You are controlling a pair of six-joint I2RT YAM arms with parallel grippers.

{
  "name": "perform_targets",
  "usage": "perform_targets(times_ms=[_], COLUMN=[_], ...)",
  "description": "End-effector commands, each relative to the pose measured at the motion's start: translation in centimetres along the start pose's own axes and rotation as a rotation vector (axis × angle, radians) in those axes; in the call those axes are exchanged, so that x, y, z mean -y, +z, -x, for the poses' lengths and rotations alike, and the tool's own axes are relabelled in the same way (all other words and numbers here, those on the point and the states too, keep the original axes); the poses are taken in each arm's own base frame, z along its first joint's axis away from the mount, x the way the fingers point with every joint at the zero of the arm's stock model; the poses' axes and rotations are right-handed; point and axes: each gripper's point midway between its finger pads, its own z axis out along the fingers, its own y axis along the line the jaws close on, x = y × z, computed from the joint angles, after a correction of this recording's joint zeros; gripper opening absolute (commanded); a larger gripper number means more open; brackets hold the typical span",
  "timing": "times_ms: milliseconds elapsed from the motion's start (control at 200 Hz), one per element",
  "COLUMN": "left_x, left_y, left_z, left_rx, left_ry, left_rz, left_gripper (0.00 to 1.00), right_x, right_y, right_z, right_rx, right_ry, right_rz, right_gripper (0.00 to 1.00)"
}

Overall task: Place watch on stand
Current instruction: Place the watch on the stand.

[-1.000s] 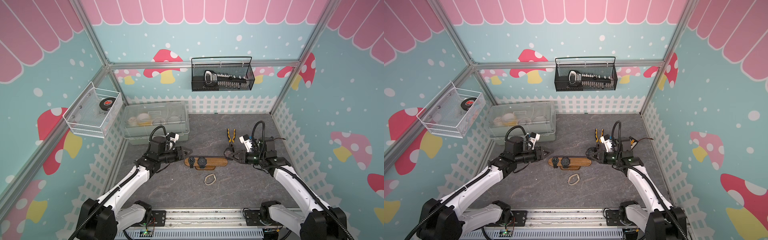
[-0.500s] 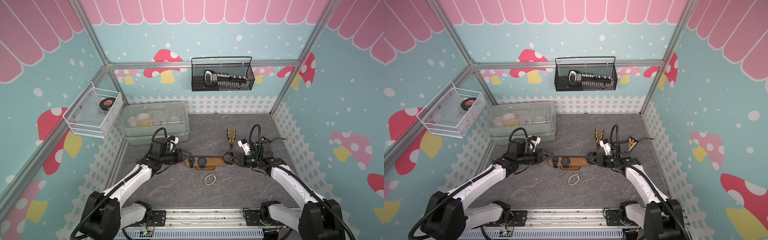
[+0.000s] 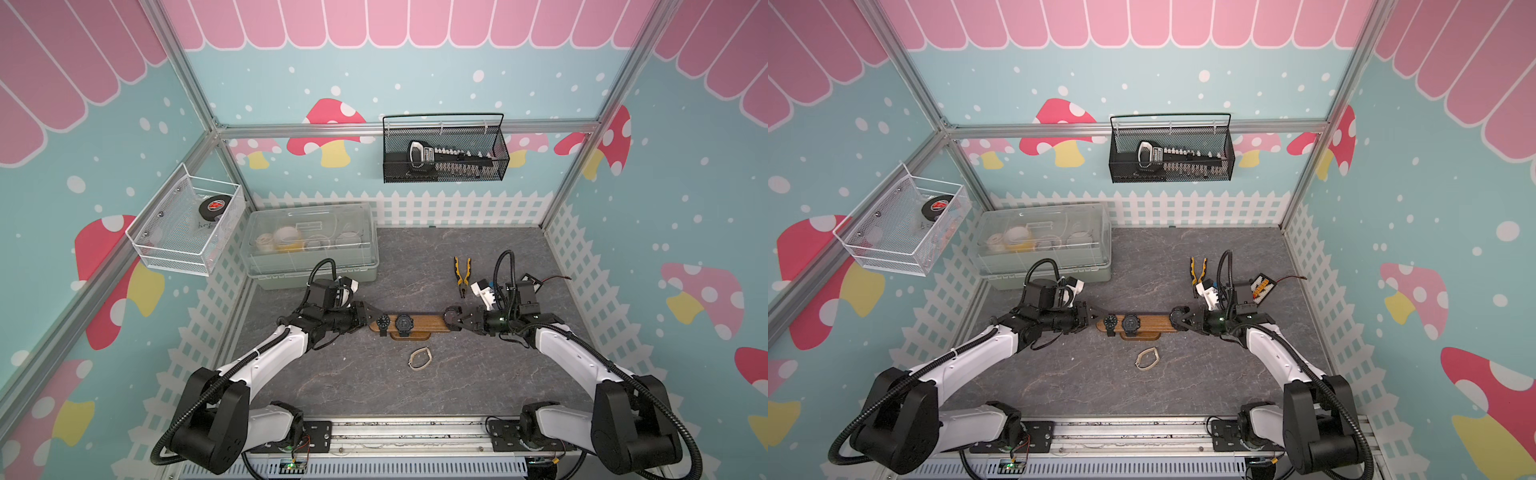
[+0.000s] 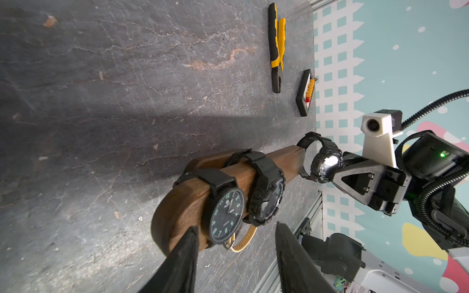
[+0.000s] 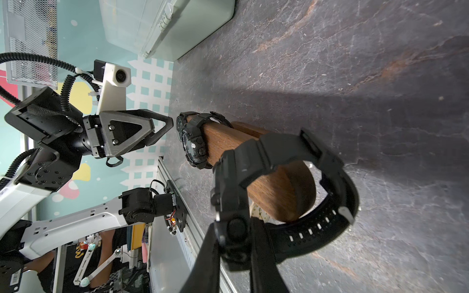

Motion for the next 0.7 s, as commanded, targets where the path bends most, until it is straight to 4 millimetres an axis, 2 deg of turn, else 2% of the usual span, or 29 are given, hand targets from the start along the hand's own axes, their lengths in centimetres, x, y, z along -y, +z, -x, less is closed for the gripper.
perform_targets(times_ms=[0,170,400,695], left_x=[-0.3,-0.4,-0.4,-0.3], left_y=[0.4,0.9,0.8,0.7], left_z=[0.2,0.2,0.2,0.1], left_rx=[-0.003,-0.01,-0.007,-0.01], left_ry=[0.001,-0.011,-0.011,-0.012], left_rz=[-0.015,-0.026,-0.028,-0.031], left_gripper=[0.49,0.48,0.48,0.48], right_x=[0.2,0.6,0.3,-0.2], right_y=[0.4,0.8,1.1,2.8], right_z=[-0.8,-1.3,-0.9,-1.2], right_rx=[-0.029,-0.046,-0.045,-0.078], right_ry=[0.032,0.053,0.058,0.045], right_rz=[0.045,0.051,0.076,0.09], right_gripper=[0.0,0.0,0.0,0.0])
